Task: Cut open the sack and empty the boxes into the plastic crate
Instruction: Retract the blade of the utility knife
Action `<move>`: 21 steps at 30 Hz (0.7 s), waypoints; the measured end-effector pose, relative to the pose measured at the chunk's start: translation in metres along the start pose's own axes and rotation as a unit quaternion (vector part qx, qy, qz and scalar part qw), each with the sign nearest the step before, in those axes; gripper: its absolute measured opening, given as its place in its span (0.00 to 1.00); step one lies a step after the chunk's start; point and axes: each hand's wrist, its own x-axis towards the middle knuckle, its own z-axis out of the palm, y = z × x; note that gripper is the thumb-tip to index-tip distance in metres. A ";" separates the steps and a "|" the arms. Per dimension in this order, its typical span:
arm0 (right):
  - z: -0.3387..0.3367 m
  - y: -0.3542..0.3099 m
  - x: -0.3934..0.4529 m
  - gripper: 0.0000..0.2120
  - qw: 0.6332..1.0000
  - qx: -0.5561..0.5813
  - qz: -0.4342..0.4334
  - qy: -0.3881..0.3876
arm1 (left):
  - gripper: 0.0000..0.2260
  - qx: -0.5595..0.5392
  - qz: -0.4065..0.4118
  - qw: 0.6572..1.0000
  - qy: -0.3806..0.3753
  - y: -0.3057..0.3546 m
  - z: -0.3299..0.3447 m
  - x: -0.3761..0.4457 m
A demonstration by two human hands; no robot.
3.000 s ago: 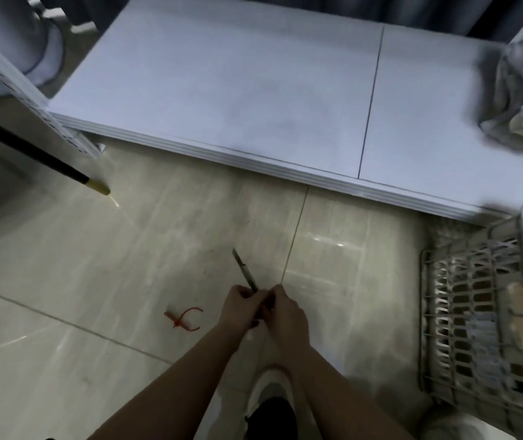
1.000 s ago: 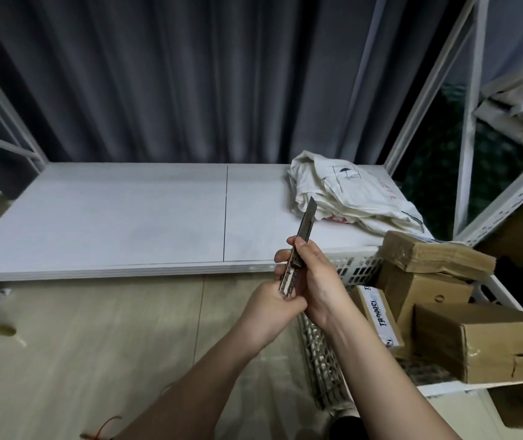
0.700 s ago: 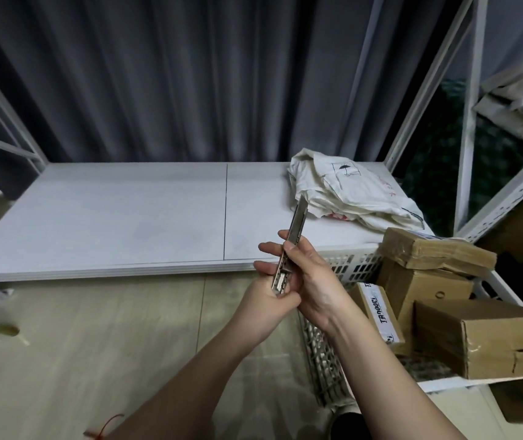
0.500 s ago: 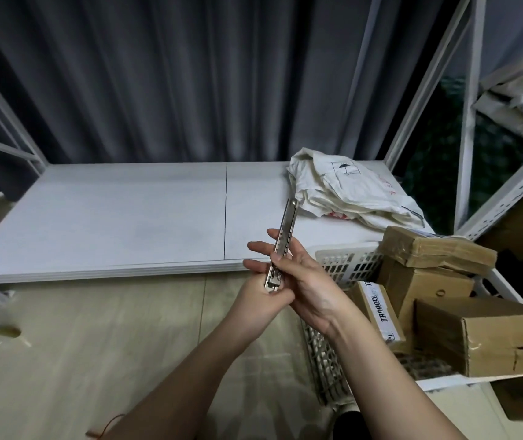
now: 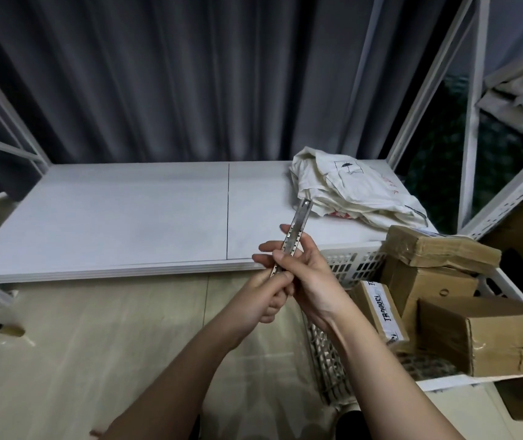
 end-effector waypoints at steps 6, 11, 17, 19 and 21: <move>-0.011 -0.002 0.004 0.20 0.998 -0.031 -0.018 0.056 | 0.10 0.037 0.031 0.998 0.040 0.001 -0.003 0.001; -0.010 0.005 0.004 0.11 0.995 -0.071 0.037 0.053 | 0.12 -0.016 -0.017 1.000 0.004 0.002 -0.004 0.000; -0.009 0.009 0.005 0.09 0.993 -0.066 0.089 0.045 | 0.11 -0.049 -0.024 0.998 0.026 -0.003 -0.004 0.002; -0.009 0.009 0.004 0.07 0.993 -0.046 0.096 0.045 | 0.11 -0.048 -0.021 0.998 0.033 -0.005 -0.002 0.002; -0.010 0.009 0.004 0.06 0.994 -0.047 0.097 0.035 | 0.10 -0.040 -0.016 0.998 0.036 -0.005 -0.003 0.003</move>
